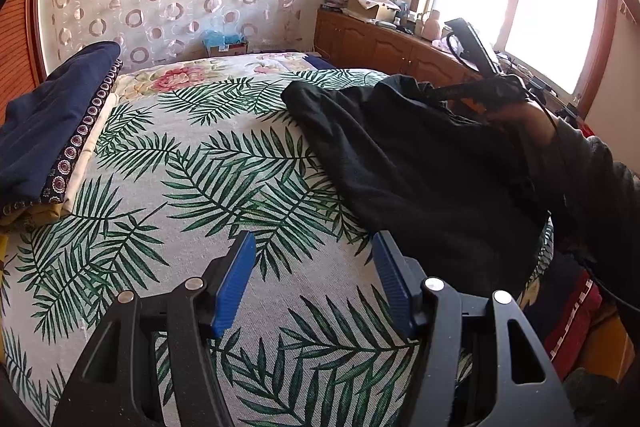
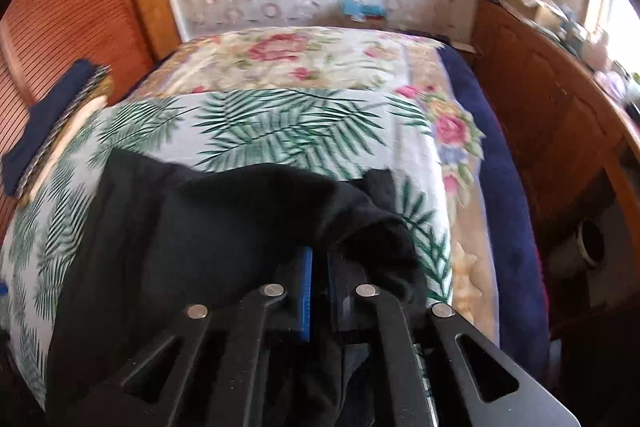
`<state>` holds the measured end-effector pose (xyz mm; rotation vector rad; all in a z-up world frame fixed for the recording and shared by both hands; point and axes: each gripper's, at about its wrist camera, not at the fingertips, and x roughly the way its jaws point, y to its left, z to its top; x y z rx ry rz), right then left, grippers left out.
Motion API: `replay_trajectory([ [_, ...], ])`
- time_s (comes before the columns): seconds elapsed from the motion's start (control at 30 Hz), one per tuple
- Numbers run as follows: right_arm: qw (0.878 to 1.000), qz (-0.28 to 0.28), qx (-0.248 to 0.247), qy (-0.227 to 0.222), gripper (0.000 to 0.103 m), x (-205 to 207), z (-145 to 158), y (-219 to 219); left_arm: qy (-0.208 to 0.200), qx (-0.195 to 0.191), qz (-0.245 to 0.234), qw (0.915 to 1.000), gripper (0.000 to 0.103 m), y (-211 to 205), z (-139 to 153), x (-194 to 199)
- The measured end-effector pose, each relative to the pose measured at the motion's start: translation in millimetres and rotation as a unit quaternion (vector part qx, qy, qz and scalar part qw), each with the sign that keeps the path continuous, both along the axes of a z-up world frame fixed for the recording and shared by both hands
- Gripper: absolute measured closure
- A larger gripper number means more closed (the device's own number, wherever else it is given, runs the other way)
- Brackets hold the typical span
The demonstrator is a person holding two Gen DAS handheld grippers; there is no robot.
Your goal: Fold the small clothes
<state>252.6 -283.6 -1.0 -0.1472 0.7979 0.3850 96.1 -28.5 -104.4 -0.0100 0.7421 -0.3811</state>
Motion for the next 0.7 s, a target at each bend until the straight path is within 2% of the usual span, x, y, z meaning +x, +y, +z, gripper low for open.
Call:
replay_trajectory([
  [0.1,0.999,0.01,-0.009,-0.038,0.098,-16,14,-1,0.001,0.002,-0.002,1.0,0.041,-2,-1,-1],
  [0.17,0.998,-0.011,-0.017,-0.067,0.098,-22,27,-11,0.001,0.0,-0.005,1.0,0.041,-3,-1,-1],
  [0.27,0.993,-0.087,-0.042,-0.061,0.098,-10,33,-31,0.002,-0.008,-0.006,0.9999,0.041,-5,-2,0],
  [0.4,0.996,-0.083,-0.032,-0.032,0.098,-5,25,-40,0.001,-0.006,-0.009,0.9999,0.041,-8,-2,-2],
  [0.47,0.995,-0.08,-0.051,-0.039,0.085,-12,25,-38,0.002,-0.006,-0.009,0.9999,0.041,-8,-2,-1],
  [0.5,0.994,-0.081,-0.058,-0.043,0.073,-18,24,-39,0.002,-0.008,-0.009,0.9999,0.041,-8,-2,-1],
  [0.53,0.994,-0.08,-0.056,-0.047,0.069,-25,24,-38,0.002,-0.009,-0.011,0.9999,0.041,-9,-2,-2],
  [0.7,0.993,-0.076,-0.038,-0.076,0.066,-80,31,-41,0.004,-0.011,-0.02,0.9997,0.041,-20,-6,-4],
])
